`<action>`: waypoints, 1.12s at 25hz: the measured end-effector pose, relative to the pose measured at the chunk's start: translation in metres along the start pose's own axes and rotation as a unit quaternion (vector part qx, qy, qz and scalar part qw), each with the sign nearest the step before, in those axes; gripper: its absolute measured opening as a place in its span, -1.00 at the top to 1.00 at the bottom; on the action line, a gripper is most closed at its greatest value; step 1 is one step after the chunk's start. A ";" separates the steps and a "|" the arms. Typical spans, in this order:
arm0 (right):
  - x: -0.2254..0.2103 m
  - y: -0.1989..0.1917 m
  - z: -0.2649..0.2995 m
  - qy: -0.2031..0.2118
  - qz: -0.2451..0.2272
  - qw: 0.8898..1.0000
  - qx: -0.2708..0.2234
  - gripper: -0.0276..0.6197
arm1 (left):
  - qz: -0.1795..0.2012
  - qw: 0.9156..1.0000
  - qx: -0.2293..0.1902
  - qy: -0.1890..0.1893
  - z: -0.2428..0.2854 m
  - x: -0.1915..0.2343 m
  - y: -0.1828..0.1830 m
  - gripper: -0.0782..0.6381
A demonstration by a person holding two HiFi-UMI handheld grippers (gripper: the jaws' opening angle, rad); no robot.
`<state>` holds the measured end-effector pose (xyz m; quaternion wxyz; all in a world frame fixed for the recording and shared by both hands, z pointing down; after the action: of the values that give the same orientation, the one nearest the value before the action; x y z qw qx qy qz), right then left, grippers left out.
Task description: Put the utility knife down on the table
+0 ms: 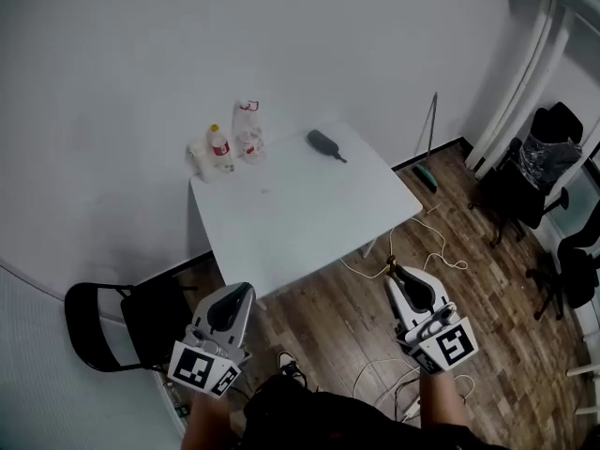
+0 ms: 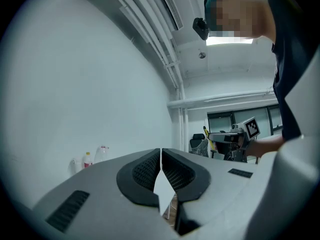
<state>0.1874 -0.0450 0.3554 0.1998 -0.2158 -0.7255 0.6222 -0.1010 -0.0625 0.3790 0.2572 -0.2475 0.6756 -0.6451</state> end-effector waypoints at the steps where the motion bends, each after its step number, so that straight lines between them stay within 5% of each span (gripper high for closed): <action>1: 0.000 -0.002 0.014 -0.002 0.002 1.000 0.006 0.71 | -0.002 1.000 0.003 0.002 0.002 0.011 -0.001 0.70; 14: 0.007 -0.030 0.129 0.017 0.011 0.999 0.030 0.71 | -0.006 1.000 0.018 0.007 0.017 0.113 -0.016 0.70; 28: -0.023 -0.104 0.216 0.088 0.041 0.989 0.116 0.71 | -0.038 0.995 0.050 0.082 0.028 0.142 -0.050 0.70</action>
<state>0.0791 -0.2479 0.4259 0.2611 -0.2746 -0.6188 0.6881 -0.1880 -0.1806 0.4238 0.1885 -0.2059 0.6513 -0.7056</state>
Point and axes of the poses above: the fingertips, and each gripper's own axes: z forward along the fingers, x to its left, y out of its top, the point moved 5 cm from there along -z, backward along the fingers, and after that the axes turned 2 degrees about z, right-handed, at the moved point
